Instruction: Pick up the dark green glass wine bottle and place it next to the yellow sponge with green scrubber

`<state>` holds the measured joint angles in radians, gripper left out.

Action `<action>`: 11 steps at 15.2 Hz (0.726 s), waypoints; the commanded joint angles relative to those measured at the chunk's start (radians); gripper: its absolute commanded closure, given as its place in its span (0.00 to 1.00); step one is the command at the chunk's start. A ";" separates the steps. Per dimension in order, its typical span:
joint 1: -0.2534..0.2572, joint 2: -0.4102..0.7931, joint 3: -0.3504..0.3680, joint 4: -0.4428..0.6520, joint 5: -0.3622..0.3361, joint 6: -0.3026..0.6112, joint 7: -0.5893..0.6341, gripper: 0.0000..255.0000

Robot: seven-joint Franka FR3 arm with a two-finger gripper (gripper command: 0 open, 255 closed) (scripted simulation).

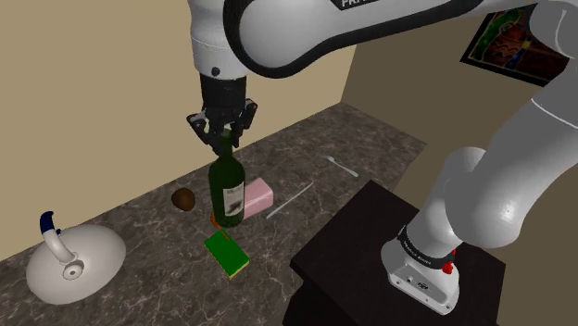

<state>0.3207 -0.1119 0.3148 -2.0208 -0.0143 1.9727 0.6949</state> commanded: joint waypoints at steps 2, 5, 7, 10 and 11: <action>0.030 0.058 0.043 0.066 -0.021 -0.013 0.083 1.00; 0.064 0.125 0.080 0.142 -0.050 -0.031 0.163 1.00; 0.088 0.175 0.103 0.199 -0.074 -0.046 0.217 1.00; 0.132 0.257 0.132 0.297 -0.116 -0.075 0.296 1.00; 0.149 0.287 0.140 0.332 -0.131 -0.086 0.321 1.00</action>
<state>0.4530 0.1429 0.4450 -1.7314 -0.1295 1.9032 0.9869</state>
